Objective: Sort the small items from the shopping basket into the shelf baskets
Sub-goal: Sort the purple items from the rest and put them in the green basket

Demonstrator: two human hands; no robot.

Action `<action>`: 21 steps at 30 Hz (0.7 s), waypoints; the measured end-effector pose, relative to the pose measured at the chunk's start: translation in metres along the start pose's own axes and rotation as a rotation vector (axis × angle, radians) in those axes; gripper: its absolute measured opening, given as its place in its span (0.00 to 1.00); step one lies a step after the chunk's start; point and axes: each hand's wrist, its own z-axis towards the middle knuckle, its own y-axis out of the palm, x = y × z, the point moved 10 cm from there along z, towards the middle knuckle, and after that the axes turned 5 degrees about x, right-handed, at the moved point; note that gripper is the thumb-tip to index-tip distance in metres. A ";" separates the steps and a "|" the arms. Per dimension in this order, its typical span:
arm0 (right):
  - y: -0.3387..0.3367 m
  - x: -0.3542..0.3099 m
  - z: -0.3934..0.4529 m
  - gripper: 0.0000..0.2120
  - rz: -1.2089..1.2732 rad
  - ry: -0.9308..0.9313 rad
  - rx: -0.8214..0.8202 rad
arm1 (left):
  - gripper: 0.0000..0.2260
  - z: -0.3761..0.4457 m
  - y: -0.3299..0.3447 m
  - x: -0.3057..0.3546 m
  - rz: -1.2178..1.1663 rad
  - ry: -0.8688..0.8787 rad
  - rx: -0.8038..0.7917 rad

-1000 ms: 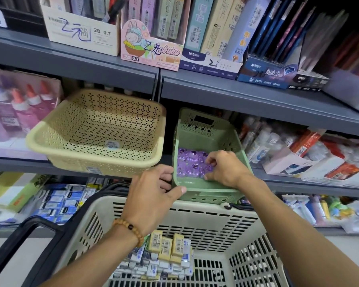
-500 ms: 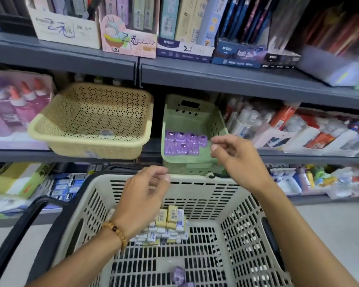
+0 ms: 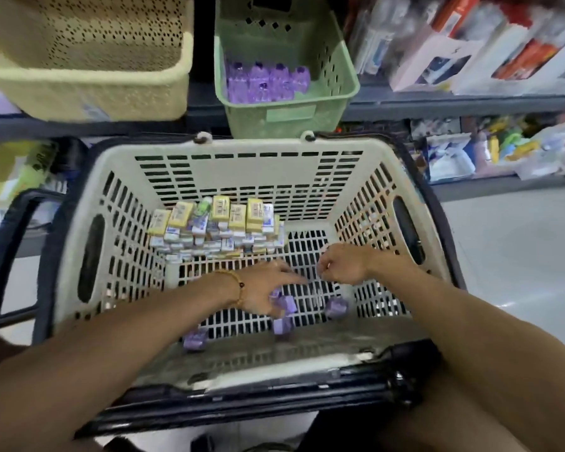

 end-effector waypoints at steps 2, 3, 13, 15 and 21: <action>0.022 0.010 0.009 0.10 -0.044 0.043 -0.086 | 0.30 0.013 0.021 0.008 0.151 0.068 -0.101; 0.031 0.014 0.013 0.13 -0.050 0.060 -0.127 | 0.27 0.015 0.028 0.011 0.232 0.114 -0.129; 0.075 0.011 0.028 0.14 -0.044 0.073 -0.385 | 0.19 0.017 0.048 0.010 0.471 0.277 -0.071; 0.080 0.016 0.029 0.13 -0.052 0.073 -0.399 | 0.18 0.010 0.036 0.000 0.308 0.204 -0.086; 0.088 -0.002 0.027 0.15 -0.136 0.000 -0.461 | 0.13 -0.056 0.017 -0.091 -0.319 -0.353 -0.299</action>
